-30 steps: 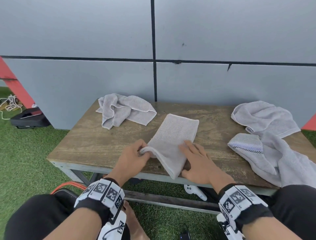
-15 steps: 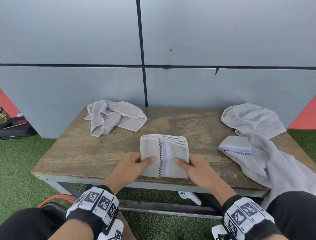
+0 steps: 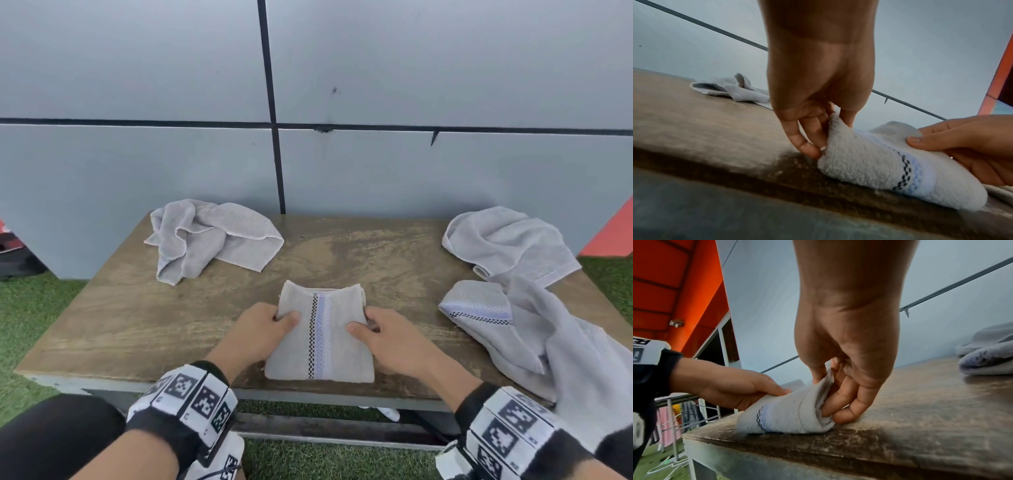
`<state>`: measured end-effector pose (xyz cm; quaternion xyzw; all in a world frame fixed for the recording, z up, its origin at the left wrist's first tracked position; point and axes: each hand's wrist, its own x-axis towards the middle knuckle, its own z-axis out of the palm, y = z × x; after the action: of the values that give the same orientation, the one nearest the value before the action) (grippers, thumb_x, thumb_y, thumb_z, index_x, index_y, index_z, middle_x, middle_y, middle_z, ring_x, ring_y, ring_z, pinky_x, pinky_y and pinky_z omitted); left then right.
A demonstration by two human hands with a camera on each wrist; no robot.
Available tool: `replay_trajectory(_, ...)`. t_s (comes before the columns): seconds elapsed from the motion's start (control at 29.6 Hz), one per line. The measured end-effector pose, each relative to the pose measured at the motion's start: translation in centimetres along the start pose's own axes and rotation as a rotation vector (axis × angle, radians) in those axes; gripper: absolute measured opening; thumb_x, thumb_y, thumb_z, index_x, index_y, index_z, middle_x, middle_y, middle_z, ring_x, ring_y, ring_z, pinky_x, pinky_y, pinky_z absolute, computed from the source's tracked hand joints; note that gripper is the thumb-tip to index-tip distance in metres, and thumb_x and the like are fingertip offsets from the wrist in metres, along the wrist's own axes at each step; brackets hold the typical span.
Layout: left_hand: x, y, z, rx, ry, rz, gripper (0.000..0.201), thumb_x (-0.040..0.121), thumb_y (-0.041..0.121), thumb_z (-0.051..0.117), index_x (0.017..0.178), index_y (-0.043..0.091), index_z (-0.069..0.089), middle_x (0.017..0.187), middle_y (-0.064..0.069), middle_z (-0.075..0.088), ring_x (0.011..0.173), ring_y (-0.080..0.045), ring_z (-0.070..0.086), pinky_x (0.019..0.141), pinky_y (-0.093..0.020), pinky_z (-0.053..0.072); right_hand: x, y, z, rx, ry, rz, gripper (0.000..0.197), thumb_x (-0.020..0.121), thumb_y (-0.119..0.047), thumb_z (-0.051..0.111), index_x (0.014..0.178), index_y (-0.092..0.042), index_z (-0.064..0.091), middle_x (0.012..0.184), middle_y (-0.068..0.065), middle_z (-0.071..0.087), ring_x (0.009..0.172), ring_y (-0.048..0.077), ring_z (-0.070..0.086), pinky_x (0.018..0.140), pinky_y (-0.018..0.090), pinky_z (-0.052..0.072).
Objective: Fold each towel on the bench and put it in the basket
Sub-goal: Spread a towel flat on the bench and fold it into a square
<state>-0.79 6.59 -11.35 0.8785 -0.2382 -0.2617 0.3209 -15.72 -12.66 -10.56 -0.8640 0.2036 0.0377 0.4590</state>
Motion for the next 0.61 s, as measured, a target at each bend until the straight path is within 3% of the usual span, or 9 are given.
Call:
replay_trajectory(0.13, 1.8, -0.1, -0.1, 0.037, 0.013, 0.005, 0.044, 0.096, 0.053, 0.052, 0.076, 0.015, 0.045, 0.073, -0.004, 0.056, 0.063, -0.018, 0.053, 0.058, -0.03, 0.038, 0.7, 0.6, -0.1, 0.058, 0.032, 0.051, 0.026, 0.103, -0.042, 0.048, 0.113, -0.023, 0.064, 0.111, -0.009, 0.069, 0.097, 0.011, 0.068, 0.082, 0.041, 0.061)
replay_trajectory(0.3, 2.6, 0.7, 0.2, 0.246, 0.002, -0.02, 0.046, 0.1, 0.051, 0.046, 0.069, 0.017, 0.038, 0.067, 0.002, 0.048, 0.056, -0.014, 0.044, 0.055, -0.028, 0.034, 1.5, 1.0, 0.2, 0.007, 0.063, 0.122, 0.035, 0.103, -0.042, 0.046, 0.104, -0.011, 0.062, 0.102, 0.007, 0.07, 0.09, 0.025, 0.071, 0.078, 0.05, 0.06)
replay_trajectory(0.47, 3.1, 1.7, 0.4, 0.378, -0.003, -0.086, 0.043, 0.101, 0.052, 0.041, 0.074, 0.018, 0.045, 0.072, 0.002, 0.05, 0.063, -0.016, 0.05, 0.057, -0.031, 0.037, 1.6, 0.9, 0.5, 0.004, 0.083, 0.16, 0.031, 0.104, -0.041, 0.046, 0.096, -0.015, 0.06, 0.098, 0.002, 0.069, 0.087, 0.019, 0.07, 0.077, 0.046, 0.061)
replay_trajectory(0.61, 3.0, 2.2, 0.7, 0.396, -0.002, -0.103, 0.041, 0.102, 0.05, 0.04, 0.081, 0.015, 0.049, 0.083, -0.004, 0.058, 0.074, -0.021, 0.057, 0.062, -0.033, 0.042, 1.8, 0.7, 0.5, -0.038, 0.107, 0.18, 0.035, 0.103, -0.042, 0.046, 0.096, -0.011, 0.061, 0.096, 0.005, 0.069, 0.084, 0.022, 0.069, 0.077, 0.048, 0.06)
